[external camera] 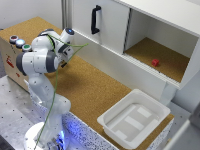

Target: Grasp the drawer handle, then open it

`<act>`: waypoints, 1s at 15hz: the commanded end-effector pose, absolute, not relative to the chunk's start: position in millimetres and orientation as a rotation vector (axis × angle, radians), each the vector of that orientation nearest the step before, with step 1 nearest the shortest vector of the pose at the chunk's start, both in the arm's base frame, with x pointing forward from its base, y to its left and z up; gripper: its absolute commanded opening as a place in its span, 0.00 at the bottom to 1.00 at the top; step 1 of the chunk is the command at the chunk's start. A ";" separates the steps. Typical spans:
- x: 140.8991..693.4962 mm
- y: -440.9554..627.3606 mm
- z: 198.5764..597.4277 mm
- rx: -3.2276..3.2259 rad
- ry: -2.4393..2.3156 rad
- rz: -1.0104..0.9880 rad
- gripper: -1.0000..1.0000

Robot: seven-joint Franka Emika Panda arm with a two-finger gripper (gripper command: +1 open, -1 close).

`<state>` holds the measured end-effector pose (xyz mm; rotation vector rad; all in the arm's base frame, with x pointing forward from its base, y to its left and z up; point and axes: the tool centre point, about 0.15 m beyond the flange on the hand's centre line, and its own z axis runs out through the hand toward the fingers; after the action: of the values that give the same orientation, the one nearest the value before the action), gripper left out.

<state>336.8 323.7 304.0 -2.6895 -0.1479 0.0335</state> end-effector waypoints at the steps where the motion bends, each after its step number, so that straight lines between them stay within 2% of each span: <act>1: 329.6 280.8 266.3 -2.631 -0.167 0.031 0.00; 15: 324.3 212.3 262.8 -2.662 -0.079 0.025 0.00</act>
<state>336.5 252.0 304.0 -2.6659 -0.0909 0.0328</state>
